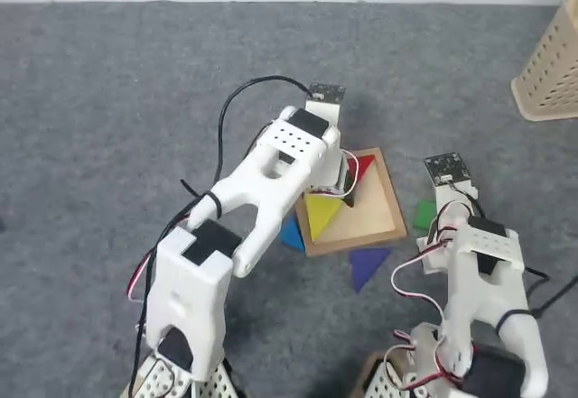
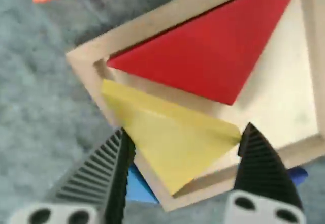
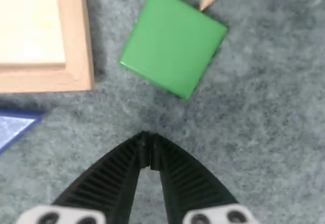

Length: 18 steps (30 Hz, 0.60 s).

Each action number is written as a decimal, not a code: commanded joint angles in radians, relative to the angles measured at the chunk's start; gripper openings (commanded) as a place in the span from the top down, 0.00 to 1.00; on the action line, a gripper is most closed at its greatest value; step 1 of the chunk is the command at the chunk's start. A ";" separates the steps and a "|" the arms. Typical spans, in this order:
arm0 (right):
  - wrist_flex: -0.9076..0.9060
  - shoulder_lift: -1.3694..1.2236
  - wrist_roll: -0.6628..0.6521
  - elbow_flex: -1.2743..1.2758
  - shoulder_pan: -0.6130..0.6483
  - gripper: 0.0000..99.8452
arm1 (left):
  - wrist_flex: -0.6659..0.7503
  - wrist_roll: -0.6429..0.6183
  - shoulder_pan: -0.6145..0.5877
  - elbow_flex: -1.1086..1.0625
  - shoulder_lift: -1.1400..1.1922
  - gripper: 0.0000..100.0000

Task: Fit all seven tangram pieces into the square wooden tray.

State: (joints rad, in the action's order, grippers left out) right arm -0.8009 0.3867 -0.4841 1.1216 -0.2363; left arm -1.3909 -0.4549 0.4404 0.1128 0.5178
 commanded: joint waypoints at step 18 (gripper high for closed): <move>0.015 0.022 -0.015 0.003 -0.010 0.99 | -0.020 0.101 -0.121 0.093 -0.014 0.67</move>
State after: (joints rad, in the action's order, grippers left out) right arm -0.8009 0.3867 -0.4841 1.1216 -0.2363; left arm -1.4369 -0.4028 0.3498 0.1849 0.5178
